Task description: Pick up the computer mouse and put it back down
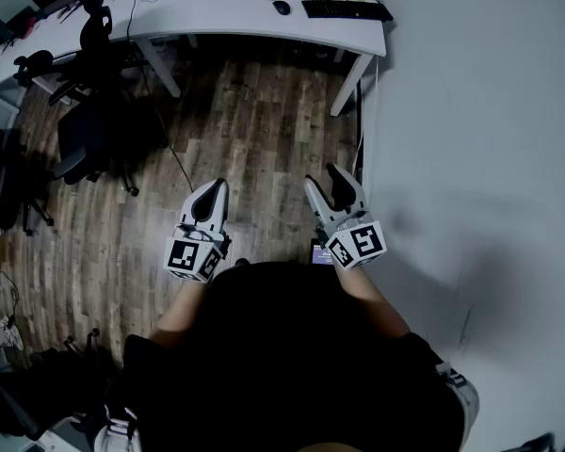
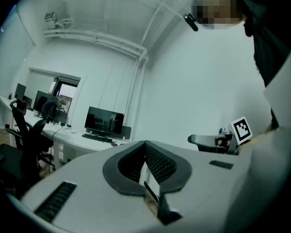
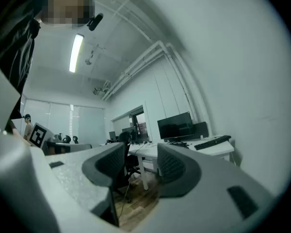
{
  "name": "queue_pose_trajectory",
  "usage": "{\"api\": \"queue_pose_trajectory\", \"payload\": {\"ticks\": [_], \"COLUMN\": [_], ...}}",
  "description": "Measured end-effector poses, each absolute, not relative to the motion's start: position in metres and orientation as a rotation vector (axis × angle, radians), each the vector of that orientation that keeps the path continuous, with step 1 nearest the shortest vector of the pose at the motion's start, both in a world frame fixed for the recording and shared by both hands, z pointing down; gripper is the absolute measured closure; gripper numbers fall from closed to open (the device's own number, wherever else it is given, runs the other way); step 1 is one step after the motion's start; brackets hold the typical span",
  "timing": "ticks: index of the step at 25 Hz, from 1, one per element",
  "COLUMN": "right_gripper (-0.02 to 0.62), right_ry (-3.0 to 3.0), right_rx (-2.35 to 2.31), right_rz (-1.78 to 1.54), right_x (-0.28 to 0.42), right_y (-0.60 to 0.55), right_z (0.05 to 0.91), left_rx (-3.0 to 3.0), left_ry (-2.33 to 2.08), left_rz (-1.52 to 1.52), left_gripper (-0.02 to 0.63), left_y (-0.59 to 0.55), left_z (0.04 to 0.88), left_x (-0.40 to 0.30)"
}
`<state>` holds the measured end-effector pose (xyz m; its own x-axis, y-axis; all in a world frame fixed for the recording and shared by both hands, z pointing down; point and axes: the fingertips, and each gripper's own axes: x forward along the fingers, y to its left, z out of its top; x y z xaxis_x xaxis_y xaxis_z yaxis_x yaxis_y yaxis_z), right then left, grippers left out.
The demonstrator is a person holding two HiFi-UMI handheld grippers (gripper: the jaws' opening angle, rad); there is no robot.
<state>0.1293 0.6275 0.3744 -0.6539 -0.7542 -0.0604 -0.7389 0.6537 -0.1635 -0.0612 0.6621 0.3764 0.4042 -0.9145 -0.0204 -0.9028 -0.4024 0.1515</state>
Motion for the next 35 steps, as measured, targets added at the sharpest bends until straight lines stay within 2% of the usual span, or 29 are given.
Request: {"api": "queue_pose_trajectory", "payload": {"ticks": [35], "right_gripper": [0.382], "right_ry": [2.759], "right_rx": [-1.208], "right_rz": [-0.249], "right_x": [0.162], "right_y": [0.612], "right_z": [0.381], "left_rx": [2.489], "left_ry": [-1.66], "left_rz": [-0.167], "left_gripper": [0.611], "left_y": [0.645], "left_z": [0.377], "left_x": [-0.047]}}
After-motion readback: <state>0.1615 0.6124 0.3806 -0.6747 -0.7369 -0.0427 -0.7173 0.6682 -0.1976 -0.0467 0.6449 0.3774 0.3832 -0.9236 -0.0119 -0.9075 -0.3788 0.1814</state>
